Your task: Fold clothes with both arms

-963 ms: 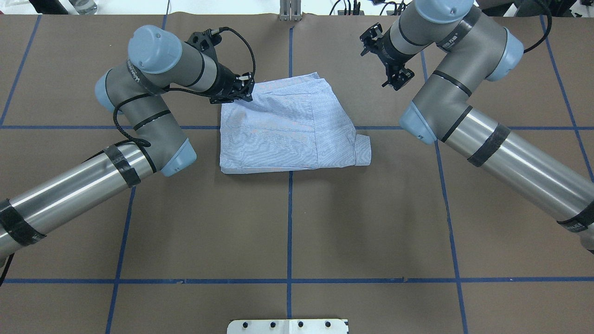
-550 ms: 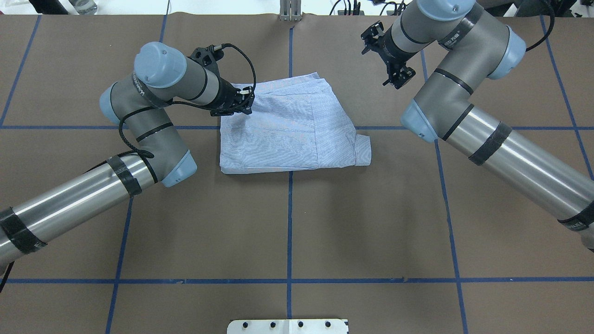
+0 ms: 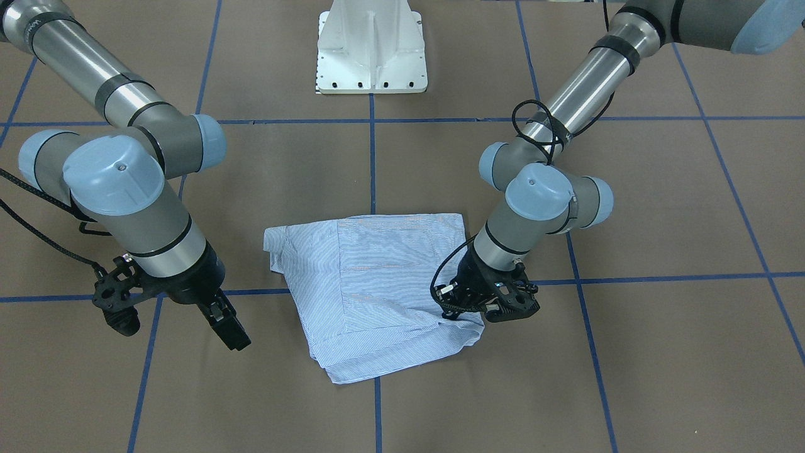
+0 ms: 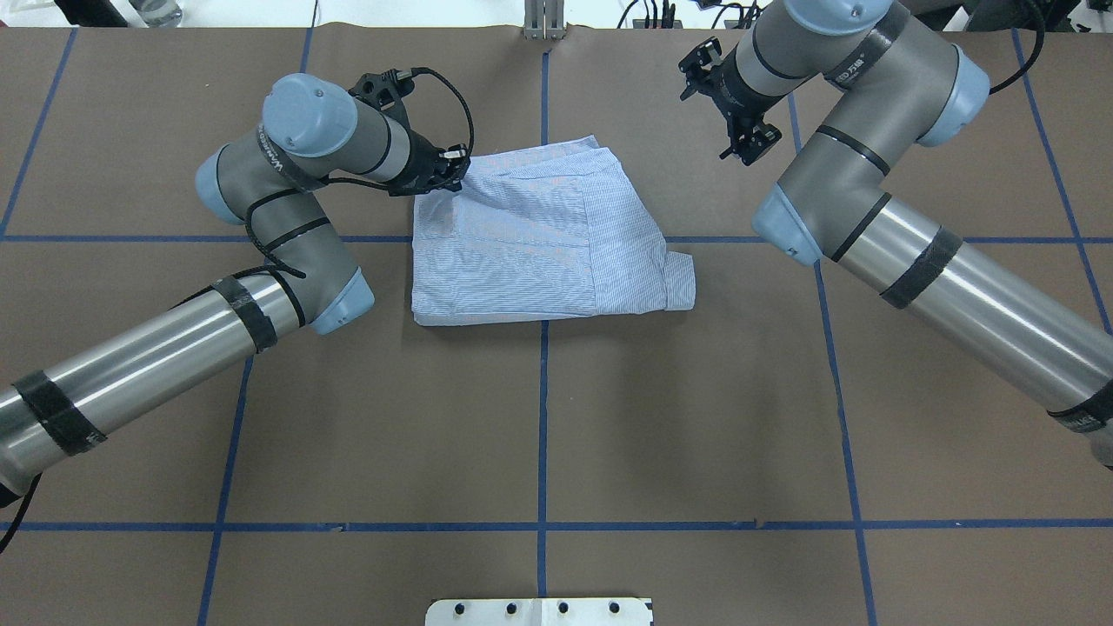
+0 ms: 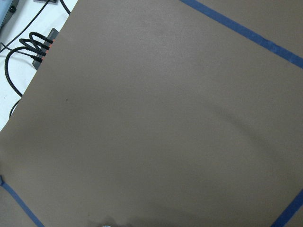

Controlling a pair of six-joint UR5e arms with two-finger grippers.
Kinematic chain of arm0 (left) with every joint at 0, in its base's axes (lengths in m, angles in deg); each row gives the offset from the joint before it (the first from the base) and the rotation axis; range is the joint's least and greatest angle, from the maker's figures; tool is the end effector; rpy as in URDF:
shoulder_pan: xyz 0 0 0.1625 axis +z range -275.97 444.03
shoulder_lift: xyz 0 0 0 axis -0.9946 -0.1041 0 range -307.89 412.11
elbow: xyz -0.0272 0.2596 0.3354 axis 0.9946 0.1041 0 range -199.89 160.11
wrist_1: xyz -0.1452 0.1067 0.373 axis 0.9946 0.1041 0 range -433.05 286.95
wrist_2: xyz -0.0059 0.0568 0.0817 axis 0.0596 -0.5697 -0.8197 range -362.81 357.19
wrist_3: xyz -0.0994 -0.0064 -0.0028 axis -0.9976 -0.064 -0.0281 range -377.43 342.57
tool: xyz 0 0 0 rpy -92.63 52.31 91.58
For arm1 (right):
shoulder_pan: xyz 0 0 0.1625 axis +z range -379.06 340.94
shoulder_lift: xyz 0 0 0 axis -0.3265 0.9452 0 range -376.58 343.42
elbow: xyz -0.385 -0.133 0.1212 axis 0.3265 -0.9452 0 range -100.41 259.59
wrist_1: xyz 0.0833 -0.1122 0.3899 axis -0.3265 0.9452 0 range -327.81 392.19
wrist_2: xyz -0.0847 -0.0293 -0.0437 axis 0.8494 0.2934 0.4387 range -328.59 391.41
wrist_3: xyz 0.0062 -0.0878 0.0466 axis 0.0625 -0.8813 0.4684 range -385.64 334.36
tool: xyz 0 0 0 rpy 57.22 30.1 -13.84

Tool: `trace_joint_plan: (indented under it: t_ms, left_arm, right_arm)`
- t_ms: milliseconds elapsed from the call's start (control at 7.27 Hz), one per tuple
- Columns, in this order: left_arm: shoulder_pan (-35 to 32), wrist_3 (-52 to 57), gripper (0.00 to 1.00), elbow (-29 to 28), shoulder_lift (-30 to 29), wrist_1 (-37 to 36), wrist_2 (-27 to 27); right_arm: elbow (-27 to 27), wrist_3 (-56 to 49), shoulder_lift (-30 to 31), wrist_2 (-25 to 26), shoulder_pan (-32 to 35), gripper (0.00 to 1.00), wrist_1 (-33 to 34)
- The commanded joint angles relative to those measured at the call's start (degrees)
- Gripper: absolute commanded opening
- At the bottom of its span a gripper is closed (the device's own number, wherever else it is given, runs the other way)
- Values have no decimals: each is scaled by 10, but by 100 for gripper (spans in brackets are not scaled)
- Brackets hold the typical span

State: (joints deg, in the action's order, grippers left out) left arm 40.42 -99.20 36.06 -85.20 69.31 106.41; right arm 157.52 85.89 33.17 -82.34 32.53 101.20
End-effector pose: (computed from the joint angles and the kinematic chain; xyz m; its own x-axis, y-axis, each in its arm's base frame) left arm 0.5252 -0.6390 0.3088 0.3579 -0.1543 -0.9209 0.3870 0.9221 -0.0041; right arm -0.3958 -0.6491 0.2857 0.1842 0.7729 0.6072 -0.6400 0.5631 -0.5227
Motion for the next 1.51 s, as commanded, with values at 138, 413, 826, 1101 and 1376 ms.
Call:
trace_joint_plan:
  t_ms: [138, 413, 826, 1101, 1376]
  left_arm:
    - [-31, 33, 0, -95, -30, 56, -8]
    - [-52, 57, 0, -108, -30, 58, -23]
    - [-110, 117, 0, -58, 8, 55, 42]
    - [-158, 185, 0, 70, 134, 54, 141]
    - [-196, 284, 0, 165, 242, 54, 190]
  right_arm:
    - [1, 0, 4, -1, 0, 100, 2]
    - [1, 0, 3, -1, 1, 100, 2]
    - [6, -31, 15, -39, 40, 100, 6]
    - [40, -132, 73, -69, 81, 100, 7]
    - [43, -267, 125, -108, 134, 100, 6]
